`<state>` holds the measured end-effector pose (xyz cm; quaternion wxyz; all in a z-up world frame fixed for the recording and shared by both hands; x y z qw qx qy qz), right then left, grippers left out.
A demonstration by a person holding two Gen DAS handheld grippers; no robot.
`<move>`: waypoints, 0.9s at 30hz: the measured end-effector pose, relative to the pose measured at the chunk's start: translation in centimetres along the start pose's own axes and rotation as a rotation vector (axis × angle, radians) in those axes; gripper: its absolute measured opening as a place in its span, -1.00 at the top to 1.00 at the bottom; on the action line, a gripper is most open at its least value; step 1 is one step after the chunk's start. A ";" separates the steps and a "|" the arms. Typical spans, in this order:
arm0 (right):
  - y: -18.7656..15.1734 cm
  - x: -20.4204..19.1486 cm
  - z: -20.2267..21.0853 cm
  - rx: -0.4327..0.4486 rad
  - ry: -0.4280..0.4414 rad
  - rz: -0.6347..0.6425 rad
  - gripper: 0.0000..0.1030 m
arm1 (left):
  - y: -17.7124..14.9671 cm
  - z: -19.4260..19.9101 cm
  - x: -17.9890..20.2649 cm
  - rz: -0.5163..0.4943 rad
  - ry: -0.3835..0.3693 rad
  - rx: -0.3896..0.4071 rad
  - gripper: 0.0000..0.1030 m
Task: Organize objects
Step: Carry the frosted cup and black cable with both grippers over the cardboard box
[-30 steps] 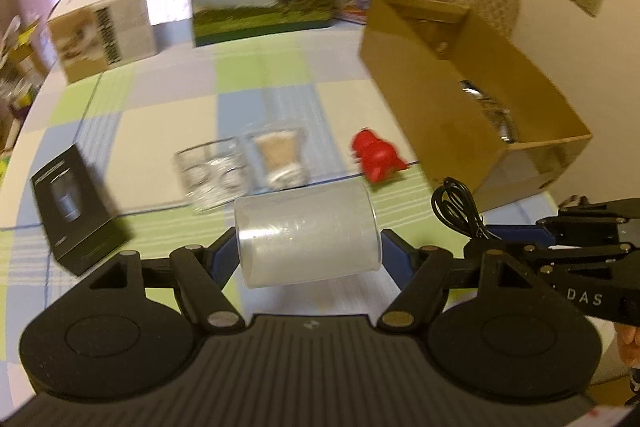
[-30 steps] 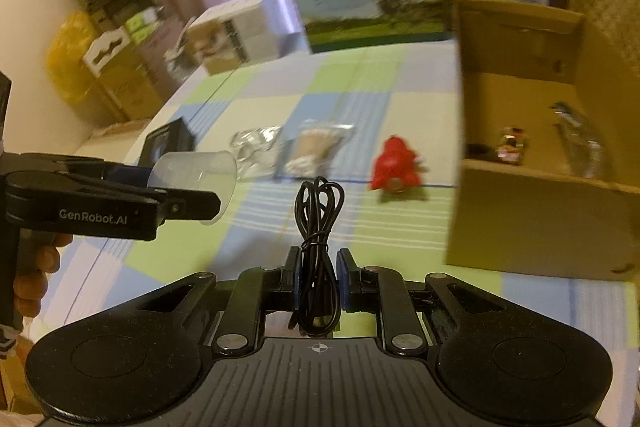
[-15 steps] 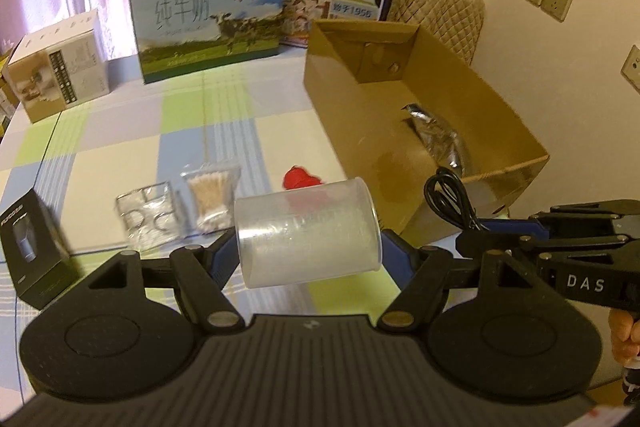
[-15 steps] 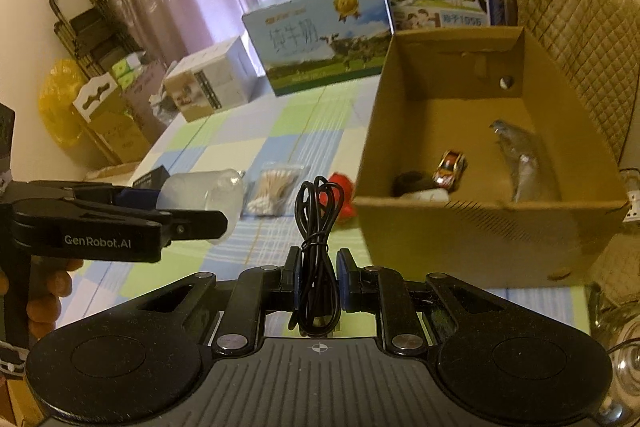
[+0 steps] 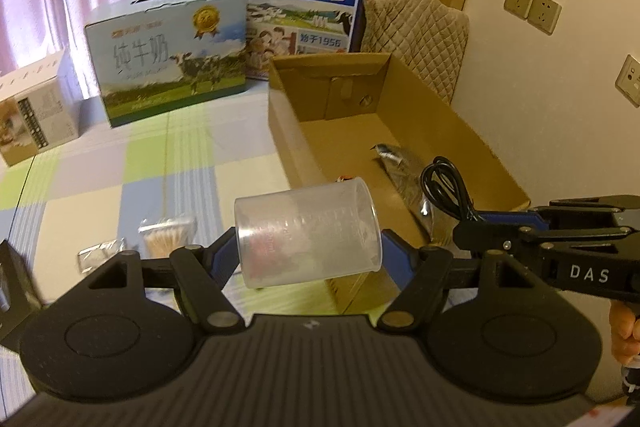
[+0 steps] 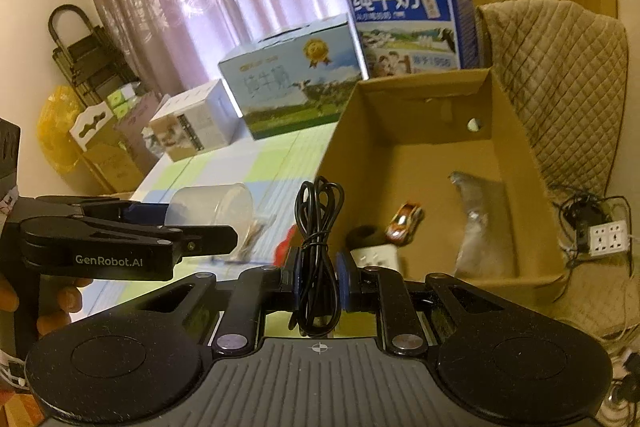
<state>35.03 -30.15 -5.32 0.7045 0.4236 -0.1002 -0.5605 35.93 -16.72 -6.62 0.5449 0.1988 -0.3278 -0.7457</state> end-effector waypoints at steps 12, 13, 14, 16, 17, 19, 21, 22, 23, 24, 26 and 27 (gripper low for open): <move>2.8 5.5 -0.9 0.020 -0.047 -0.008 0.72 | 4.1 -5.0 3.4 -0.046 -0.001 0.002 -0.38; 3.0 5.9 -1.1 0.018 -0.049 -0.008 0.72 | 4.4 -5.4 3.5 -0.050 0.000 0.001 -0.38; 3.2 6.4 -1.4 0.015 -0.052 -0.008 0.72 | 4.7 -5.8 3.8 -0.055 0.000 0.001 -0.38; 3.5 7.3 -2.1 0.007 -0.057 -0.010 0.72 | 5.3 -6.7 4.0 -0.063 0.004 -0.001 -0.38; 3.7 7.8 -2.6 0.002 -0.062 -0.012 0.72 | 5.6 -7.2 4.2 -0.066 0.004 -0.002 -0.38; 4.2 8.7 -3.4 -0.004 -0.073 -0.009 0.72 | 6.2 -8.1 4.4 -0.072 0.004 -0.001 -0.38; 4.6 9.6 -4.2 -0.011 -0.080 -0.009 0.72 | 6.8 -9.0 4.5 -0.080 0.008 -0.005 -0.38; 4.9 10.0 -4.6 -0.014 -0.084 -0.009 0.72 | 7.1 -9.5 4.5 -0.084 0.010 -0.004 -0.38; 5.2 10.5 -4.9 -0.015 -0.086 -0.011 0.72 | 7.3 -9.9 4.4 -0.087 0.014 -0.006 -0.38; 5.4 10.9 -5.3 -0.017 -0.088 -0.014 0.72 | 7.5 -10.4 4.4 -0.090 0.017 -0.009 -0.38; 5.9 11.6 -6.0 -0.021 -0.092 -0.018 0.72 | 8.0 -11.3 4.2 -0.088 0.018 -0.013 -0.38; 6.2 12.0 -6.4 -0.022 -0.096 -0.015 0.72 | 8.3 -11.7 4.2 -0.089 0.020 -0.014 -0.38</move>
Point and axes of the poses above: each gripper's, at about its wrist camera, not at the fingertips, and z roughly against the way its jaws point, x to its right, y to its top, the point moved 9 cm from there along -z, roughly the way its jaws point, and after that the axes turned 3 degrees about -z, right-handed, at the moved point
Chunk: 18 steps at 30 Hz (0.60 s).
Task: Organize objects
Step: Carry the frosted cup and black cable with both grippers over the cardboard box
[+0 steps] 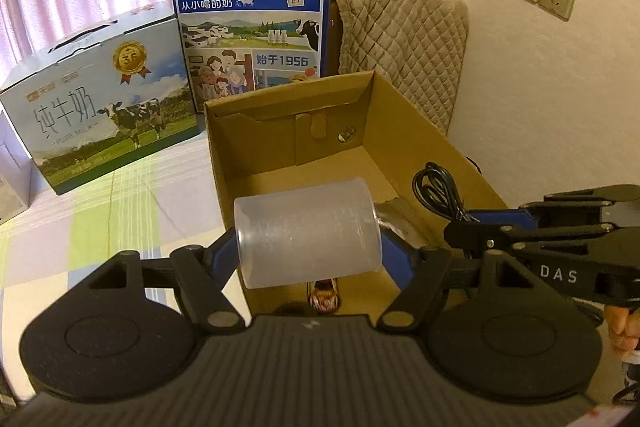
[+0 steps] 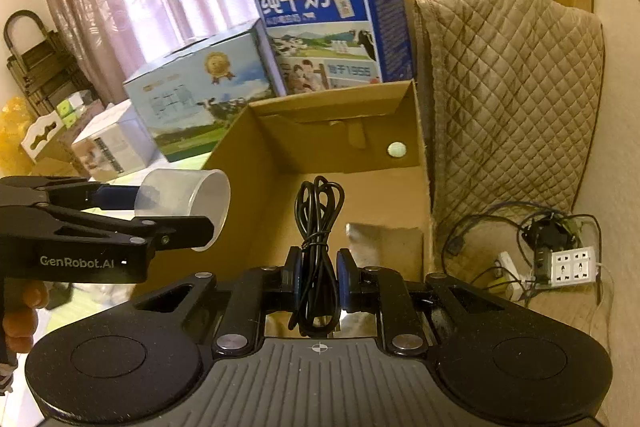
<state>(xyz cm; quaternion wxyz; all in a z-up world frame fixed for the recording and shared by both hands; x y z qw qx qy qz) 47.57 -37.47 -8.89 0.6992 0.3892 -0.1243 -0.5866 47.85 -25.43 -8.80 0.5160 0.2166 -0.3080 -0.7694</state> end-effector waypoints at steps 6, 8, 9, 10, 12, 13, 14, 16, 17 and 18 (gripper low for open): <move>1.7 1.3 -2.4 -0.009 -0.019 0.017 0.72 | 1.6 -2.7 -0.6 -0.021 0.024 -0.004 -0.38; 2.3 1.6 -3.2 -0.010 -0.026 0.027 0.72 | 2.0 -3.6 -0.7 -0.028 0.028 -0.007 -0.38; 2.6 1.7 -3.6 -0.011 -0.030 0.030 0.72 | 2.2 -4.0 -0.8 -0.033 0.031 -0.008 -0.38; 2.9 1.8 -3.9 -0.012 -0.034 0.032 0.72 | 2.5 -4.4 -0.8 -0.038 0.033 -0.008 -0.39; 3.4 2.1 -4.6 -0.014 -0.043 0.038 0.72 | 2.9 -5.1 -1.0 -0.049 0.038 -0.008 -0.38; 3.6 2.3 -5.0 -0.016 -0.048 0.039 0.72 | 3.1 -5.4 -1.1 -0.052 0.040 -0.009 -0.39; 3.9 2.5 -5.3 -0.017 -0.053 0.041 0.72 | 3.3 -5.8 -1.1 -0.056 0.040 -0.009 -0.39; 4.4 2.8 -6.1 -0.019 -0.060 0.049 0.72 | 3.7 -6.5 -1.3 -0.064 0.043 -0.006 -0.39; 4.7 3.0 -6.4 -0.020 -0.062 0.052 0.72 | 4.0 -6.8 -1.3 -0.068 0.042 -0.005 -0.39; 5.0 3.0 -6.8 -0.023 -0.065 0.056 0.72 | 4.2 -7.1 -1.3 -0.071 0.043 -0.005 -0.39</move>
Point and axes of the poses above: each gripper's, at about its wrist camera, not at the fingertips, and z roughly against the way its jaws point, x to its right, y to its top, the point moved 9 cm from there along -z, roughly the way its jaws point, and after that the axes turned 3 degrees about -z, right-handed, at the moved point
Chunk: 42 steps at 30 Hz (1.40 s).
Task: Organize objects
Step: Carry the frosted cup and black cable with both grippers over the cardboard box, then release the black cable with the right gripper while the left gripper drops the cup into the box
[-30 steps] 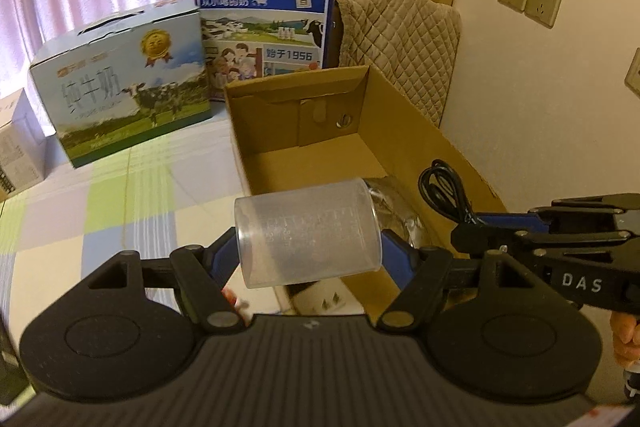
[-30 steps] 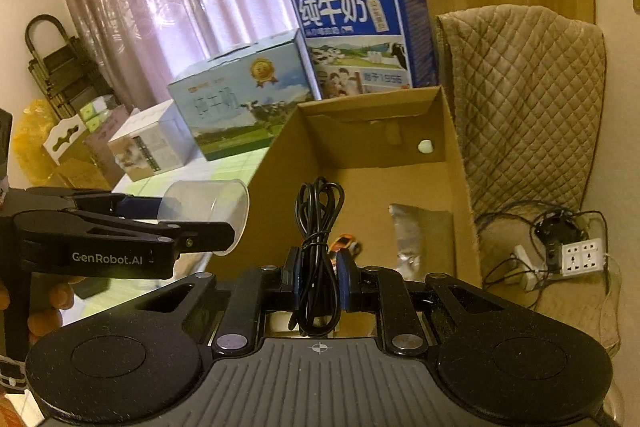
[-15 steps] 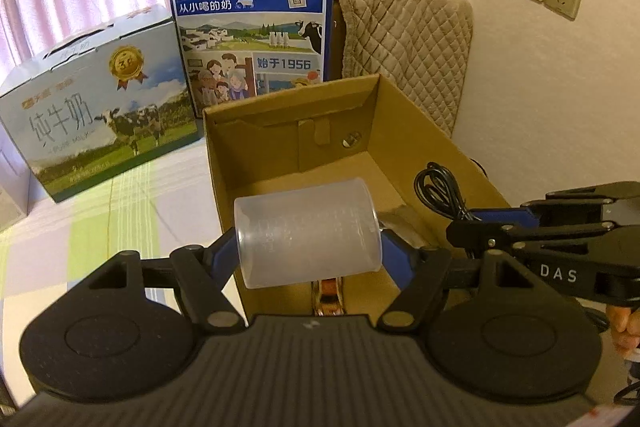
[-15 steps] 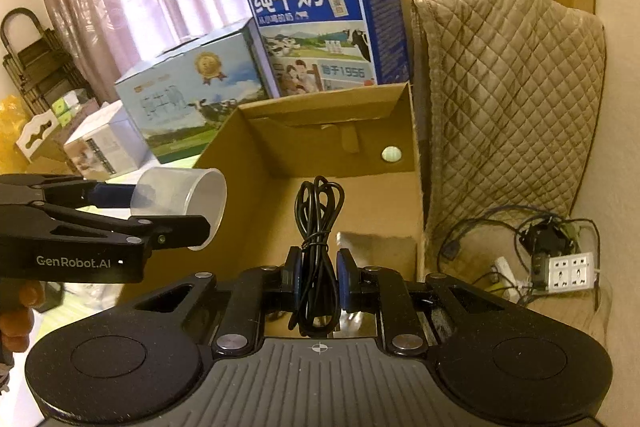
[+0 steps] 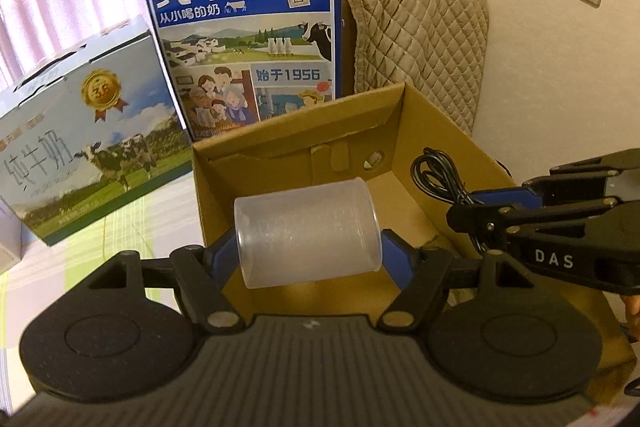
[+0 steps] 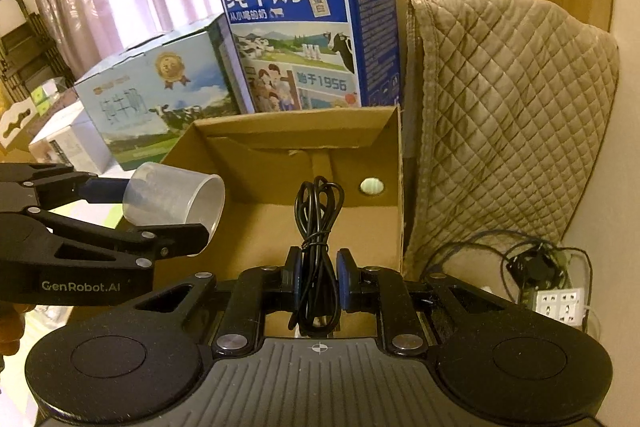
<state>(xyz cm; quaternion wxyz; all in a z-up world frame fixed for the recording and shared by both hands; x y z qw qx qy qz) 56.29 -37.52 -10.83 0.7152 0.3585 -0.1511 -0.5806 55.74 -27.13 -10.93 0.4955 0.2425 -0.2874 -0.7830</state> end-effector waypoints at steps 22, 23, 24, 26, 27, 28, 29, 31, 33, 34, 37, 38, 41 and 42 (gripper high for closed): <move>3.4 0.7 -5.3 -0.018 -0.076 0.092 0.72 | 2.2 -5.4 -1.3 -0.045 0.028 -0.026 -0.39; 3.6 0.8 -5.3 -0.016 -0.081 0.091 0.72 | 2.3 -5.5 -1.4 -0.045 0.029 -0.027 -0.39; 3.7 1.0 -5.4 -0.013 -0.087 0.094 0.72 | 2.3 -5.6 -1.4 -0.046 0.031 -0.029 -0.39; 3.9 1.1 -5.4 -0.005 -0.086 0.093 0.71 | 2.3 -5.8 -1.5 -0.047 0.033 -0.031 -0.39; 4.0 1.1 -5.4 -0.002 -0.084 0.091 0.71 | 2.3 -5.9 -1.5 -0.046 0.033 -0.033 -0.39; 4.0 1.1 -5.3 0.000 -0.081 0.091 0.71 | 2.2 -5.9 -1.6 -0.045 0.034 -0.034 -0.39; 4.0 1.1 -5.2 0.003 -0.081 0.091 0.71 | 2.2 -5.9 -1.6 -0.047 0.034 -0.035 -0.39; 3.9 1.1 -5.2 0.003 -0.080 0.091 0.71 | 2.1 -6.0 -1.6 -0.049 0.037 -0.037 -0.39; 3.9 1.1 -5.1 0.002 -0.077 0.090 0.71 | 2.0 -6.1 -1.6 -0.048 0.037 -0.041 -0.39; 3.9 1.1 -5.1 0.002 -0.078 0.089 0.71 | 2.0 -6.2 -1.7 -0.046 0.039 -0.043 -0.39; 3.9 1.1 -5.1 0.003 -0.076 0.087 0.71 | 1.9 -6.3 -1.7 -0.046 0.043 -0.046 -0.39; 3.9 1.1 -5.1 0.003 -0.076 0.087 0.71 | 1.9 -6.4 -1.8 -0.045 0.044 -0.048 -0.39; 3.9 1.1 -5.1 0.003 -0.072 0.086 0.71 | 1.9 -6.5 -1.9 -0.040 0.043 -0.050 -0.40; 3.9 1.1 -5.0 0.004 -0.071 0.084 0.70 | 1.9 -6.5 -1.9 -0.040 0.044 -0.050 -0.40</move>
Point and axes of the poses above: each gripper's, at about its wrist camera, not at the fingertips, and z roughly against the way its jaws point, x to its right, y to its top, the point moved 9 cm from there along -z, roughly the way its jaws point, and after that the axes turned 3 degrees about -z, right-handed, at the moved point
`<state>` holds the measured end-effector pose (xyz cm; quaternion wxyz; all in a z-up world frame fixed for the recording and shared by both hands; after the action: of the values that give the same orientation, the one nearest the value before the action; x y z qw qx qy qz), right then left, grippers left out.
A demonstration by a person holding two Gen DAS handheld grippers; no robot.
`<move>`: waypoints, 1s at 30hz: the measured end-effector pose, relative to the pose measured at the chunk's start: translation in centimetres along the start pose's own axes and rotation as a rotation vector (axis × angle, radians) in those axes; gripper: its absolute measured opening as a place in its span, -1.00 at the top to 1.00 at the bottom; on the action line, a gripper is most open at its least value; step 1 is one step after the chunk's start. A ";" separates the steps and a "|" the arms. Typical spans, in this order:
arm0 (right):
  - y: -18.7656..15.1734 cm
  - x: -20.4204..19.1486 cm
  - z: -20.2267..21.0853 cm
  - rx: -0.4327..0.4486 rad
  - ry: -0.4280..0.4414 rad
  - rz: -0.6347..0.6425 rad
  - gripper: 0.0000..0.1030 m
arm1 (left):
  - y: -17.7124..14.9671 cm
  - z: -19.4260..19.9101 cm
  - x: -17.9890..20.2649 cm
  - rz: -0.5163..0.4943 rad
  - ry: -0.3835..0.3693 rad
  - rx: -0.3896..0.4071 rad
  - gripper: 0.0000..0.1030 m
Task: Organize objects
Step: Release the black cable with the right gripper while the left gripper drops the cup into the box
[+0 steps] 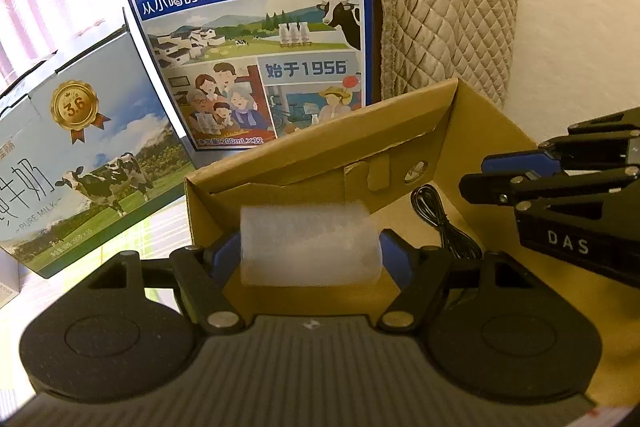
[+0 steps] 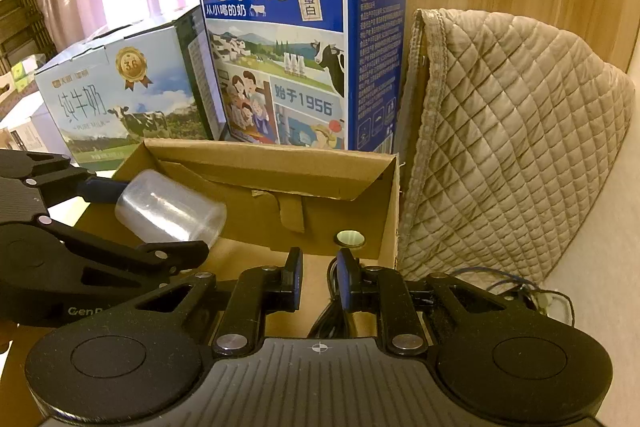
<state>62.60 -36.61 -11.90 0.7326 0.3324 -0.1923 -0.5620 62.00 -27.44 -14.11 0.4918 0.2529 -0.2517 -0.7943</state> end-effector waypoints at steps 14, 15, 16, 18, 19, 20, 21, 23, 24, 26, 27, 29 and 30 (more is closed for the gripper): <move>-0.1 0.1 0.5 0.006 0.011 -0.013 0.70 | 0.0 -0.1 -0.4 -0.006 0.014 0.001 -0.55; -0.1 0.1 0.5 0.005 0.011 -0.012 0.70 | 0.0 -0.1 -0.4 -0.005 0.014 0.001 -0.55; -0.1 0.0 0.5 0.006 0.011 -0.013 0.70 | 0.0 0.0 -0.4 -0.004 0.015 0.001 -0.55; -0.2 0.0 0.6 0.005 0.011 -0.013 0.70 | -0.1 0.0 -0.5 -0.002 0.013 0.001 -0.55; -0.2 0.0 0.6 0.006 0.011 -0.013 0.70 | -0.1 0.0 -0.5 -0.003 0.015 0.002 -0.55; -0.2 0.0 0.6 0.006 0.011 -0.012 0.70 | -0.1 0.0 -0.5 -0.003 0.015 0.003 -0.55; -0.2 0.0 0.6 0.006 0.012 -0.013 0.70 | -0.1 0.1 -0.5 -0.003 0.016 0.003 -0.55; -0.2 0.0 0.7 0.007 0.011 -0.015 0.70 | -0.2 0.2 -0.5 -0.004 0.016 0.003 -0.55; -0.3 0.0 0.8 0.008 0.011 -0.016 0.70 | -0.2 0.2 -0.5 -0.003 0.016 0.003 -0.55; -0.4 0.0 1.1 0.010 0.011 -0.017 0.70 | -0.2 0.2 -0.4 -0.003 0.016 0.003 -0.55; -0.5 -0.1 1.2 0.010 0.012 -0.018 0.70 | -0.2 0.4 -0.4 -0.002 0.016 0.003 -0.55; -0.5 -0.1 1.5 0.012 0.014 -0.019 0.69 | -0.3 0.6 -0.3 -0.002 0.017 0.005 -0.56; -0.5 -0.1 1.7 0.013 0.015 -0.022 0.69 | -0.3 0.8 -0.3 -0.001 0.018 0.006 -0.56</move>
<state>61.08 -37.01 -11.09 0.7256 0.3436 -0.1870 -0.5660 61.38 -26.95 -13.63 0.4927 0.2616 -0.2497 -0.7915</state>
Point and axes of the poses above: each gripper's, at about its wrist camera, not at the fingertips, and z roughly against the way its jaws point, x to its right, y to its top, the point moved 9 cm from there along -z, roughly the way its jaws point, and after that the axes turned 3 degrees about -z, right-handed, at the moved point
